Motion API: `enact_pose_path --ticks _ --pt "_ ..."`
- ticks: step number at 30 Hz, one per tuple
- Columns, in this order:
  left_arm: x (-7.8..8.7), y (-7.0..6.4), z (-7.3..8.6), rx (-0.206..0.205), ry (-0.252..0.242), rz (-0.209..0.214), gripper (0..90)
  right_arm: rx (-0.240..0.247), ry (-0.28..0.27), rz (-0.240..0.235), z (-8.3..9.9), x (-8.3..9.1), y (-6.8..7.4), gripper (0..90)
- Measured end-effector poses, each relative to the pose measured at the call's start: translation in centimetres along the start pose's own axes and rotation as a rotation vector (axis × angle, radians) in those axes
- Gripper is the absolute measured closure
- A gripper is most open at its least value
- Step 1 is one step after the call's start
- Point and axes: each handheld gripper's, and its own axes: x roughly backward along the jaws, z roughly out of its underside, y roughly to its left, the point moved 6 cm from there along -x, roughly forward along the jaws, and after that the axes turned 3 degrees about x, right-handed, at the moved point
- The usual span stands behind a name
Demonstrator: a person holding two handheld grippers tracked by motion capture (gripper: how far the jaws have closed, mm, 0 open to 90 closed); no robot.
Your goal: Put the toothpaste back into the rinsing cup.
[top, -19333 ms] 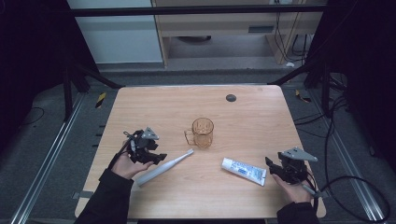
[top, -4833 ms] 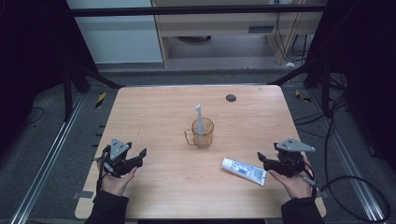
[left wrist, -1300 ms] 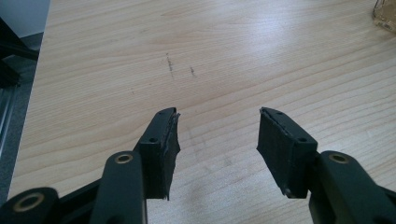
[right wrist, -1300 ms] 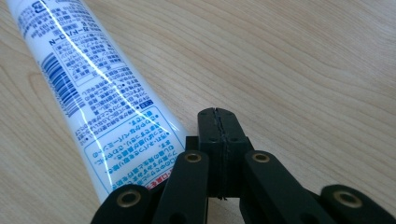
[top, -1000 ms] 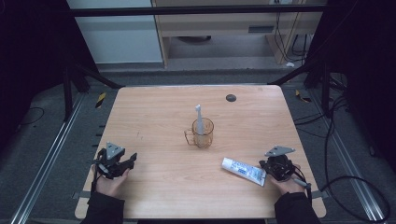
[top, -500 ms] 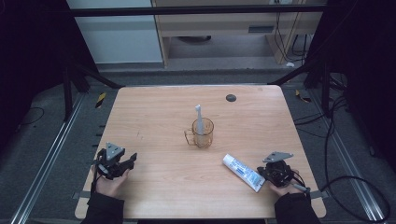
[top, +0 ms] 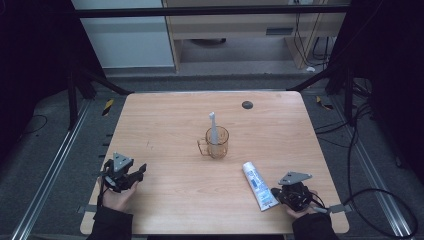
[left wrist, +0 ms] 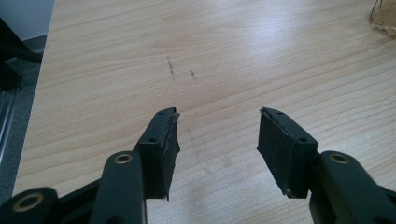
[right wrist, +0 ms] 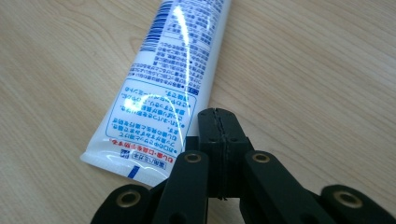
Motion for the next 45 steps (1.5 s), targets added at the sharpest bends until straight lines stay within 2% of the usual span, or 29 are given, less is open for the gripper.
enact_pose_path --ticks 9,24,45 --pt "0.0 0.0 0.0 -0.003 0.002 -0.002 46.7 0.003 -0.039 -0.045 -0.3 0.1 1.3 90.0" --pt "0.0 0.0 0.0 -0.003 -0.001 -0.003 46.3 0.009 -0.057 -0.114 -1.1 -0.6 3.2 90.0" --pt "-0.1 -0.1 0.0 -0.003 -0.001 -0.002 45.3 0.050 -0.071 -0.150 -3.7 -2.7 5.1 90.0"
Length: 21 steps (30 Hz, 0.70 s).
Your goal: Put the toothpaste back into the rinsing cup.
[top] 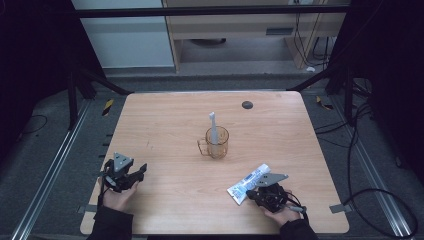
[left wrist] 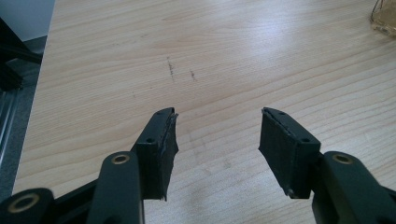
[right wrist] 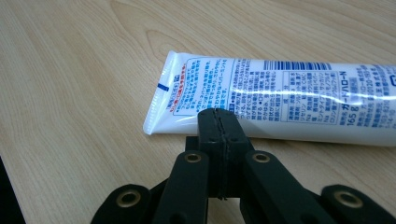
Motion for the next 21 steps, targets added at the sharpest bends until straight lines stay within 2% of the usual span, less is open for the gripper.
enact_pose_path --ticks 4,5,7,9,14,17,21 --pt "0.0 0.0 0.0 0.001 0.001 -0.001 45.2 -0.003 -0.020 -0.007 -0.3 0.3 -0.2 90.0" --pt "0.0 0.0 0.0 0.001 -0.001 -0.001 45.2 -0.006 -0.032 -0.004 -0.5 0.6 -0.4 90.0" --pt "-0.1 0.1 0.0 0.002 0.002 0.000 45.2 -0.043 -0.083 0.001 -1.2 1.4 -1.2 90.0" --pt "-0.1 0.1 0.0 0.000 0.002 0.000 45.2 -0.072 -0.129 0.034 -1.9 2.1 -2.4 90.0" --pt "-0.1 0.1 0.0 -0.002 0.002 -0.002 45.1 -0.138 -0.170 0.147 -2.9 2.6 -5.7 90.0" --pt "-0.1 0.1 0.0 0.001 0.000 -0.003 45.1 -0.168 -0.169 0.196 -3.2 2.1 -7.3 90.0" --pt "-0.1 0.1 0.0 0.002 -0.001 -0.003 45.1 -0.182 -0.160 0.227 -3.4 1.4 -8.9 90.0"
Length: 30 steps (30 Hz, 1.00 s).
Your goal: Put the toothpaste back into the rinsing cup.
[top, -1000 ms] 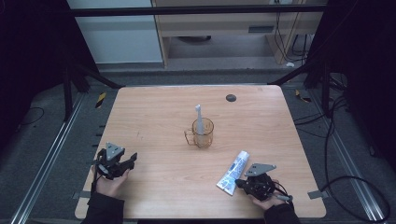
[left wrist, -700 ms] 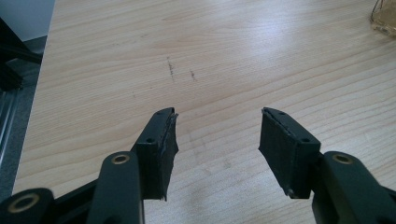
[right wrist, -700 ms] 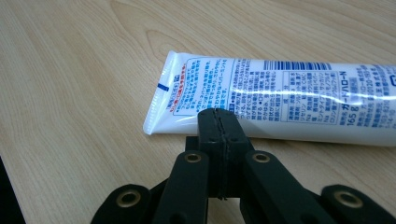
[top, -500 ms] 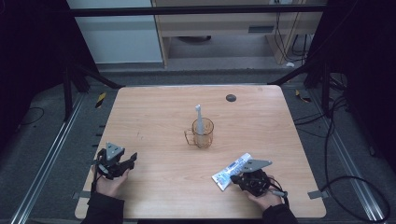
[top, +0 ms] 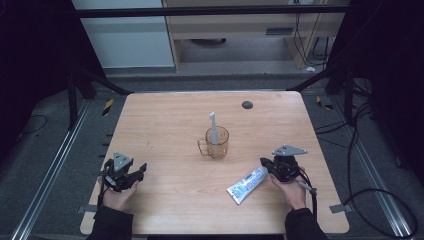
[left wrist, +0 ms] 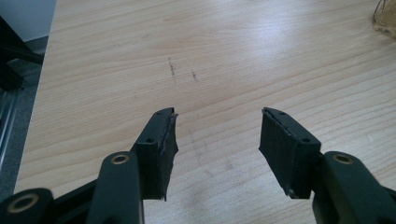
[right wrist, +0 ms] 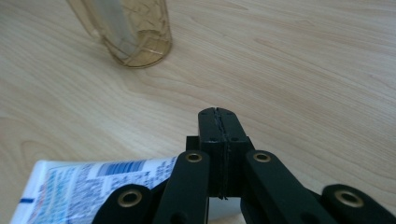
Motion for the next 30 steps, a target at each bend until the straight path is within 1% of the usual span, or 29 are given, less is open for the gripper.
enact_pose_path --ticks 2,6,9,11,19,21,26,30 --pt "0.0 0.0 0.0 0.001 0.000 -0.001 44.9 0.000 0.018 0.012 0.0 -0.5 -0.3 90.0" --pt "0.0 0.0 0.0 0.002 0.000 -0.002 44.8 0.011 0.034 0.008 0.0 -1.1 -0.5 90.0" --pt "0.0 0.1 0.0 0.002 0.000 -0.001 44.8 0.022 0.058 0.013 0.3 -1.3 -0.5 90.0" --pt "-0.1 0.0 0.0 0.000 0.002 -0.001 44.7 0.021 0.069 0.014 0.4 -1.3 -0.6 90.0" --pt "-0.1 0.1 0.0 0.002 0.002 0.001 44.8 0.026 0.078 0.017 0.8 -0.8 -0.8 90.0" --pt "0.0 0.1 0.0 0.001 0.001 0.001 44.8 0.019 0.078 0.015 0.9 -0.7 -0.8 90.0" --pt "0.0 0.1 0.0 0.004 0.000 0.002 44.8 0.042 0.094 0.031 1.2 -0.3 -0.9 90.0" --pt "0.0 0.1 0.0 0.003 -0.003 0.000 44.8 0.035 0.096 0.032 1.4 -0.1 -1.0 90.0"
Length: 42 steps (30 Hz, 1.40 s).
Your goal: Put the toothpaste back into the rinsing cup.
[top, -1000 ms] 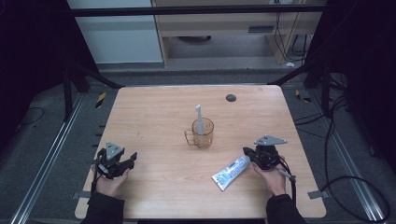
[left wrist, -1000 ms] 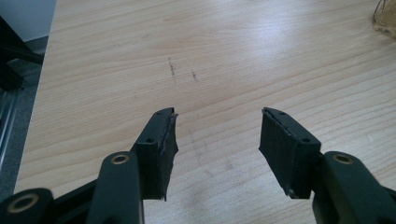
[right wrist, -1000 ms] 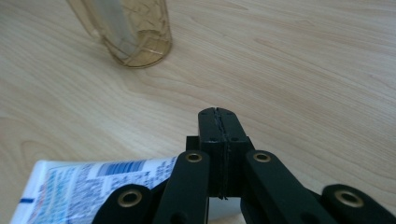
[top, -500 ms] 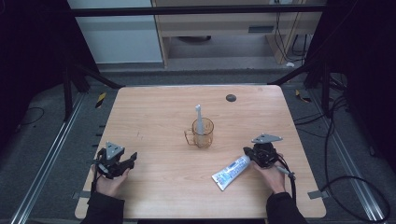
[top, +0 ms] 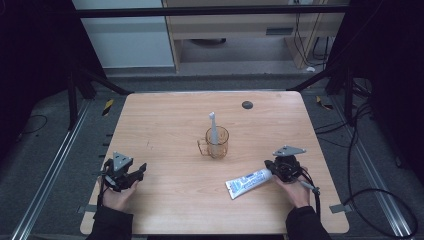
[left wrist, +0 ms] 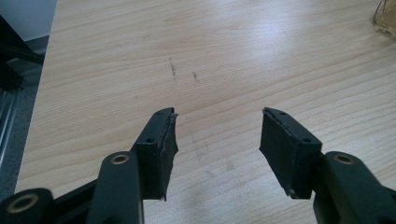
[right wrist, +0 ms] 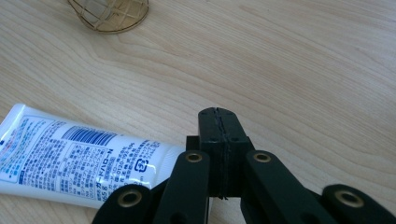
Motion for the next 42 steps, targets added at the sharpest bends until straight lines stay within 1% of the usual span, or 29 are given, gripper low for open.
enact_pose_path --ticks 5,9,13,21,30,36,37,42 --pt "0.1 0.0 0.0 0.001 -0.002 0.000 44.8 0.023 0.011 0.013 0.4 0.5 0.0 90.0" --pt "0.1 0.0 0.0 0.001 -0.003 0.001 44.8 0.019 0.015 0.005 0.9 1.1 0.2 90.0" --pt "0.1 0.0 0.0 0.001 -0.002 0.001 44.8 0.034 0.015 -0.006 1.2 1.6 0.4 90.0" --pt "0.2 0.1 0.0 0.003 -0.005 0.001 44.7 0.038 0.029 -0.008 1.9 2.4 0.9 90.0" --pt "0.2 0.1 -0.1 0.002 -0.006 0.000 44.6 0.043 0.024 -0.041 2.7 3.4 1.6 90.0" --pt "0.2 0.1 -0.1 0.004 -0.007 -0.001 44.4 0.040 0.030 -0.045 3.4 3.9 2.0 90.0" --pt "0.2 0.1 -0.1 0.004 -0.007 -0.001 44.4 0.050 0.030 -0.047 3.5 4.0 2.1 90.0" --pt "0.2 0.1 -0.1 0.004 -0.009 -0.001 44.3 0.048 0.035 -0.062 3.8 4.2 2.8 90.0"
